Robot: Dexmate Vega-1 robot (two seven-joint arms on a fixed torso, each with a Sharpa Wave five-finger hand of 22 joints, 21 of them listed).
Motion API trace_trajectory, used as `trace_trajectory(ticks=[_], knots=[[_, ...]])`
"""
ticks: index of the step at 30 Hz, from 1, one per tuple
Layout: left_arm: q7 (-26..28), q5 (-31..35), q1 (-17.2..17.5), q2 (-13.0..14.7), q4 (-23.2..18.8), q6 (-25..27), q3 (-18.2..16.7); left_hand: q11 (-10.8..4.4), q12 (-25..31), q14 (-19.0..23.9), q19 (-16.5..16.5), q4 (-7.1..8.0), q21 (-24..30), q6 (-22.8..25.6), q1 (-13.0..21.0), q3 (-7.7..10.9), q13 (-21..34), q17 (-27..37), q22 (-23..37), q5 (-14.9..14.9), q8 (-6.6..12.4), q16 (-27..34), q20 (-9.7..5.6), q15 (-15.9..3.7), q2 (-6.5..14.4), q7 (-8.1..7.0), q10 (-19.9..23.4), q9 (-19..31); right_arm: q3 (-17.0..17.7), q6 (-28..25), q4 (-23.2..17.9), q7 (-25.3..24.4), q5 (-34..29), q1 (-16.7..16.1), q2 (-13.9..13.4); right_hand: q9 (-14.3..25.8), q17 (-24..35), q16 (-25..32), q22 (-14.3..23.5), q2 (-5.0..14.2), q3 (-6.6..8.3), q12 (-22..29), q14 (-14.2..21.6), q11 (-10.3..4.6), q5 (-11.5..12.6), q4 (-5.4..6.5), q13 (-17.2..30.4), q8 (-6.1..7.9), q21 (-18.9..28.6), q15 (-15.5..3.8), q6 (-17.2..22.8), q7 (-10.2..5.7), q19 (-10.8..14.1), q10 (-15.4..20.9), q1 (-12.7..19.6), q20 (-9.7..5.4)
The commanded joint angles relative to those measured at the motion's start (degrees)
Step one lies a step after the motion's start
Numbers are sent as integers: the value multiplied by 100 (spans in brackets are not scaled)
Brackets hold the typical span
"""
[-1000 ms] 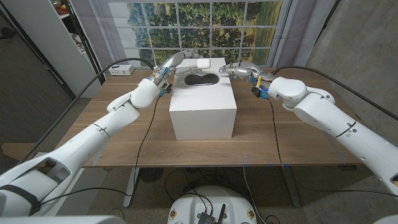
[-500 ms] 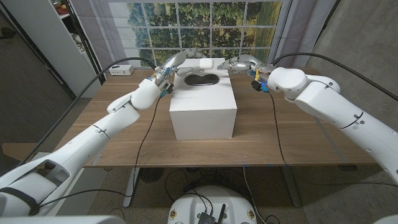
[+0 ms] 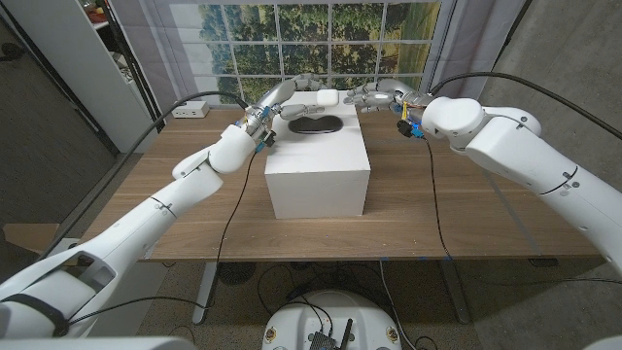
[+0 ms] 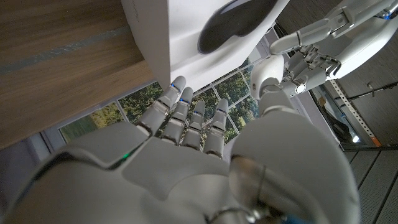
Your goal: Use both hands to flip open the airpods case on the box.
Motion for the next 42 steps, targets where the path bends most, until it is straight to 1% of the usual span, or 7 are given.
trace_trajectory(ticks=[1,8,10,20,21,24,42], knots=[[138,-13,24,-164,50,-111,-23,22,-3,53,54,2,4,1217,56,-39,7,-3,14,20,578,-14,23,-373,51,354,35,488,192,-230,-55,-104,395,-40,37,35,916,877,214,-100,-125,498,407,-65,20,-34,583,-46,357,-783,-83,175,382,379,197,-120],[437,224,-24,-333,176,-202,31,17,-2,83,65,6,2,1216,76,-75,7,-4,16,22,581,-11,33,-389,56,349,56,519,350,11,245,13,897,-124,202,111,3936,3190,940,-232,-472,1655,78,-129,57,22,2386,-54,1250,-899,-74,494,498,236,459,-194],[469,242,-48,-380,213,-214,50,8,-3,91,74,7,3,1221,83,-85,7,-4,17,23,585,-11,39,-393,57,346,59,532,387,74,320,-2,1015,-149,249,126,4395,3580,1078,-237,-536,1921,80,-135,55,59,2728,-36,1447,-921,-29,572,560,251,426,-209],[594,423,-140,-505,310,-205,150,-3,-9,108,84,11,2,1225,104,-124,7,-4,21,25,594,-15,81,-405,64,354,67,571,398,181,550,-313,1370,-166,510,146,4561,4116,1293,-259,-612,2417,219,-190,60,71,3318,25,1761,-951,169,751,664,360,417,-169],[612,460,-145,-509,311,-187,159,-9,-8,112,85,12,1,1226,106,-129,8,-4,22,25,595,-14,79,-410,64,350,71,576,400,181,564,-360,1403,-170,542,158,4498,4200,1306,-245,-619,2590,253,-186,59,72,3579,46,1836,-946,264,628,669,294,428,-157],[645,527,-152,-523,319,-134,184,-8,-10,112,81,14,-1,1221,110,-140,8,-4,23,26,592,-17,85,-410,65,334,73,582,394,159,578,-480,1480,-165,599,165,4495,4264,1301,-212,-608,2742,319,-183,57,72,3729,63,1889,-963,338,765,714,393,448,-155],[984,865,-110,-614,273,328,326,-21,-19,176,95,41,-3,1275,116,-237,11,-2,36,26,603,-11,157,-415,76,361,96,627,152,285,791,-778,1640,-120,841,282,4585,4600,1267,-103,-476,3373,684,-220,30,-14,4439,224,2140,-988,849,745,877,663,741,-172]])
